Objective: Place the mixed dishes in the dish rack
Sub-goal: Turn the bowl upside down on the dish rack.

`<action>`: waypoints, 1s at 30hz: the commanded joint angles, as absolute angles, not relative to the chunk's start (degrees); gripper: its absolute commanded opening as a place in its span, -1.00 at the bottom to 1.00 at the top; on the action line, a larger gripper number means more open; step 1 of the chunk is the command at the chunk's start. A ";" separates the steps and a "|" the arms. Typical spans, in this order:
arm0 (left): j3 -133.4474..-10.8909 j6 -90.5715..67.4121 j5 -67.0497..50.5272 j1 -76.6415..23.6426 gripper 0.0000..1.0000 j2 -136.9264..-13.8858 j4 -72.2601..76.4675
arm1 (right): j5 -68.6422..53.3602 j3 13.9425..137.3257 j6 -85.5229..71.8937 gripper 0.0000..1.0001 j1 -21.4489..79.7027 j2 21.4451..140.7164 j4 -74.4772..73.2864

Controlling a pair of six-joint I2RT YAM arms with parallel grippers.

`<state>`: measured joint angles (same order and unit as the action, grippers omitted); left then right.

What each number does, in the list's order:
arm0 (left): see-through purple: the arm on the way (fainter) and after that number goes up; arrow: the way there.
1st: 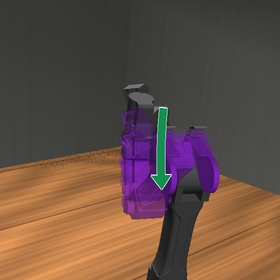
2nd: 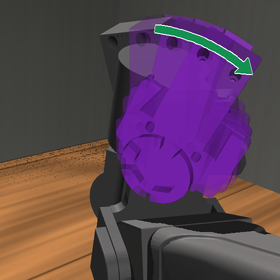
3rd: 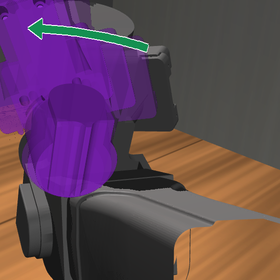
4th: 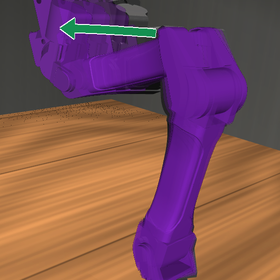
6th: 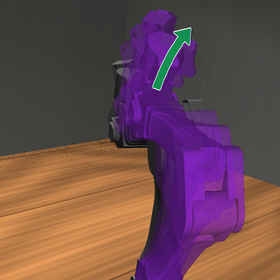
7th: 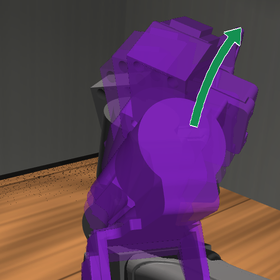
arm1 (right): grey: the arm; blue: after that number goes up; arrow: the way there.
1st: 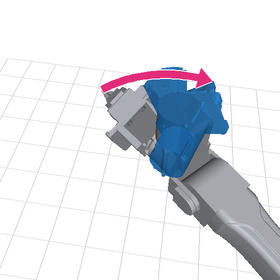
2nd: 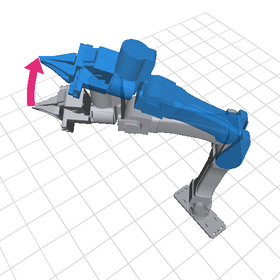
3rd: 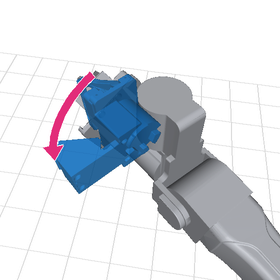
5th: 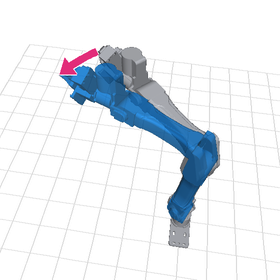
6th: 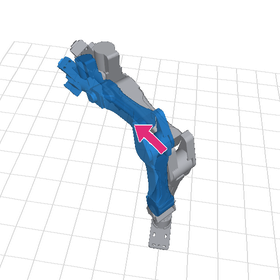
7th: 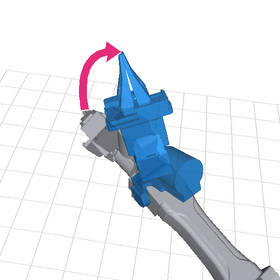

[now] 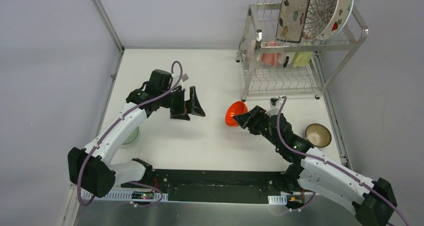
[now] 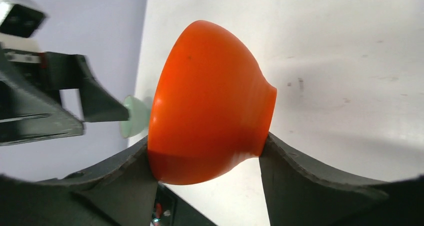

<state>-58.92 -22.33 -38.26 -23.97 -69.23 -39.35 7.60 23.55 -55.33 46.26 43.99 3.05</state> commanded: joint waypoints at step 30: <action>-56.67 -7.53 -20.47 -23.91 0.98 -59.50 -48.08 | 38.24 40.48 -18.46 -0.20 36.98 48.10 -11.69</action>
<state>-56.93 -8.43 -20.95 -23.97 -60.51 -48.73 35.62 35.99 -27.66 40.01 46.87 -18.37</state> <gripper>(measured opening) 0.990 0.675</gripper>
